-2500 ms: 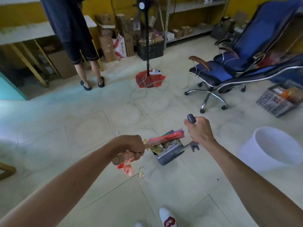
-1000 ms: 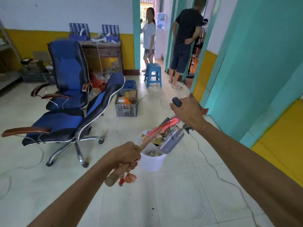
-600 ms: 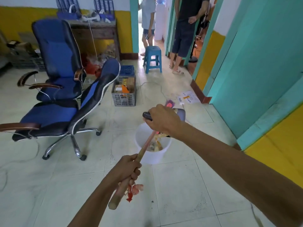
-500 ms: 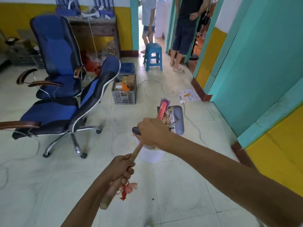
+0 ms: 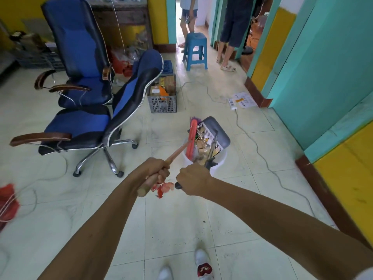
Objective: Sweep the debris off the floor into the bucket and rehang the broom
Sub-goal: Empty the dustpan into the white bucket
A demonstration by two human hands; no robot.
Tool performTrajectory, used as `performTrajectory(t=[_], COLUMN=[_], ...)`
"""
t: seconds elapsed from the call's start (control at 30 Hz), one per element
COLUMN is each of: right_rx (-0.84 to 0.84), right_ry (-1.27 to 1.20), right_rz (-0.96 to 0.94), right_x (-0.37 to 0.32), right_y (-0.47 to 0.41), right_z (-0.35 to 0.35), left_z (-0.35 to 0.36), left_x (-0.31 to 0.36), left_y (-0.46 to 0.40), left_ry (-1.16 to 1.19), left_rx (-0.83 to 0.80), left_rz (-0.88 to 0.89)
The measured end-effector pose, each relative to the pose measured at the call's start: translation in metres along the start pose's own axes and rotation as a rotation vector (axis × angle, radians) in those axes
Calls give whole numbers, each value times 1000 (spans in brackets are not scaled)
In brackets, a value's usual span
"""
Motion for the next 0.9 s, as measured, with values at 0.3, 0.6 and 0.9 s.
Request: performTrajectory(t=[0.3,0.6,0.9], right_rx=[-368,-133,-230], right_ry=[-117,125,262], right_rz=[183,130,51], right_x=[15,-5,-10], right_y=[7,2,0], right_z=[10,-3,-16], left_z=[-19,-65,-71], left_x=[-21,-28,-6], left_y=[9,31,53], left_ry=[-41,77,97], left_rx=[-15,-86,-82], left_rz=[70,40,113])
Point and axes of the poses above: each hand's wrist, its own y-axis away from the middle knuckle, its own z-axis out of the palm, x = y × z, the point moved 4 cm from there along -y, towards the middle knuckle, and after that the axes turned 13 degrees about x, right-handed, at the moved point
